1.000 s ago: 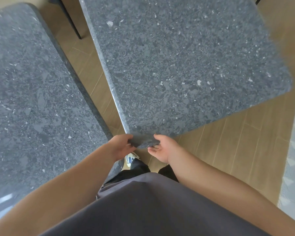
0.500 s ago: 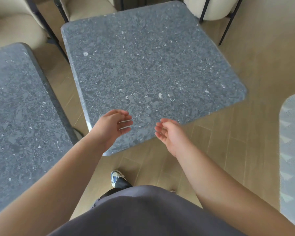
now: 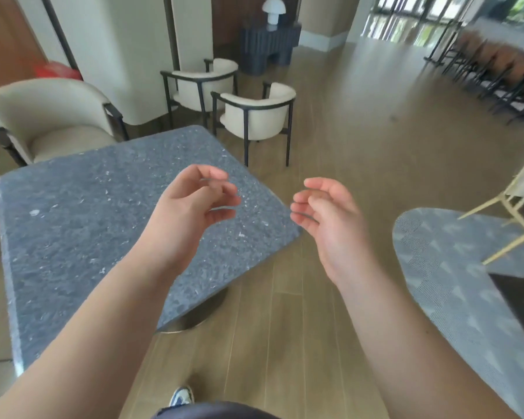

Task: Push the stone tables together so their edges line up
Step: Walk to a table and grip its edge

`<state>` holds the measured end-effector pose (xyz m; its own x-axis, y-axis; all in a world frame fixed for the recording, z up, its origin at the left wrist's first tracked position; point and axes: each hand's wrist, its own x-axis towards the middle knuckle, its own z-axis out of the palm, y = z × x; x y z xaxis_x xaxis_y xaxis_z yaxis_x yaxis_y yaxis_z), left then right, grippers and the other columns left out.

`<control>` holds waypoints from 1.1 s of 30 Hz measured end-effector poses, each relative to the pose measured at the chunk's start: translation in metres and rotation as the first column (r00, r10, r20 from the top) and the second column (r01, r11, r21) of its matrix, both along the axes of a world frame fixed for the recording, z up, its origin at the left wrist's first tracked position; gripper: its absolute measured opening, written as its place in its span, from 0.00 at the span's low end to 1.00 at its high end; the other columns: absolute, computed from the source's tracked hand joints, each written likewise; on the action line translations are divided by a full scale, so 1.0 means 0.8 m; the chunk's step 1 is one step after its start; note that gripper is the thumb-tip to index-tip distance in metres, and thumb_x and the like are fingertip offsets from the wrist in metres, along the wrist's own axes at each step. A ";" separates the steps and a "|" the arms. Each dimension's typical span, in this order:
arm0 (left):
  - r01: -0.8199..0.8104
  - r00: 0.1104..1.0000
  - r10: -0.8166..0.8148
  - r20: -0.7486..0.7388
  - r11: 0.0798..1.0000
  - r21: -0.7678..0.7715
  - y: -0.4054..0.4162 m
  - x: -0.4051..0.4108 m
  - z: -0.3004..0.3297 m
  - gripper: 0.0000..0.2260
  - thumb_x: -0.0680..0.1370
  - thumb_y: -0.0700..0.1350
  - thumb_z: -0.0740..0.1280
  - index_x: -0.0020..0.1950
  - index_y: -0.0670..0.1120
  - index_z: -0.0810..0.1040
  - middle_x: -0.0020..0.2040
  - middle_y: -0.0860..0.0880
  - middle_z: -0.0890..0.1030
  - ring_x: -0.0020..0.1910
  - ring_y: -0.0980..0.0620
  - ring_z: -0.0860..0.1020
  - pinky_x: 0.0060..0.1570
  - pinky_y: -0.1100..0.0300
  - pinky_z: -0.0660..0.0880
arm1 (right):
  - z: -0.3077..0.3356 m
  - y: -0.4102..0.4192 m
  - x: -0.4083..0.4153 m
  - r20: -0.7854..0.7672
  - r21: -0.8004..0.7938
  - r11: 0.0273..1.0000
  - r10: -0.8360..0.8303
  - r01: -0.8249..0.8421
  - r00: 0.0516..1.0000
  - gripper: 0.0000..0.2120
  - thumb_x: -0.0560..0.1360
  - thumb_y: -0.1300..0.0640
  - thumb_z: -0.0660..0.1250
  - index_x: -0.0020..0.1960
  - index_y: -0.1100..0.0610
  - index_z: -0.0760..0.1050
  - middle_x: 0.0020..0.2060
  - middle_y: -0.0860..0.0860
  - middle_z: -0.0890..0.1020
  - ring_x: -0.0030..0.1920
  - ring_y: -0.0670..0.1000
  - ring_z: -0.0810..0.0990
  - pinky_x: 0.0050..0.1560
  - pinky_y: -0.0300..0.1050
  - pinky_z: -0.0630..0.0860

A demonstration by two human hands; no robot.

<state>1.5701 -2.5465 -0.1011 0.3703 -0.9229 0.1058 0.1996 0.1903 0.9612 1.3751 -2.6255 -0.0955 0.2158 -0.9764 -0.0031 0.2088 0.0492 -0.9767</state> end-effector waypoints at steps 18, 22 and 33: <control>0.001 0.980 0.061 0.191 0.952 -0.306 -0.280 0.021 0.067 0.10 0.79 0.38 0.62 0.57 0.46 0.77 0.47 0.49 0.84 0.50 0.47 0.83 0.52 0.55 0.81 | 0.070 -0.259 0.010 0.085 -0.294 0.952 -0.057 0.080 0.995 0.13 0.73 0.64 0.59 0.54 0.56 0.77 0.39 0.49 0.83 0.41 0.49 0.82 0.47 0.42 0.80; 0.014 0.984 0.037 0.173 0.958 -0.287 -0.360 0.045 0.069 0.10 0.78 0.40 0.63 0.56 0.49 0.80 0.48 0.48 0.85 0.50 0.46 0.84 0.51 0.56 0.81 | 0.075 -0.326 0.023 0.083 -0.319 0.943 -0.067 0.090 0.994 0.13 0.74 0.64 0.60 0.54 0.55 0.78 0.40 0.50 0.83 0.43 0.50 0.82 0.50 0.44 0.79; 0.071 0.972 -0.008 0.233 0.963 -0.260 -0.525 0.013 0.062 0.10 0.79 0.39 0.62 0.58 0.44 0.78 0.48 0.48 0.85 0.50 0.45 0.84 0.52 0.53 0.82 | 0.070 -0.480 -0.013 0.070 -0.350 0.928 -0.113 0.130 0.991 0.13 0.75 0.64 0.60 0.54 0.53 0.78 0.41 0.50 0.83 0.45 0.51 0.82 0.51 0.46 0.79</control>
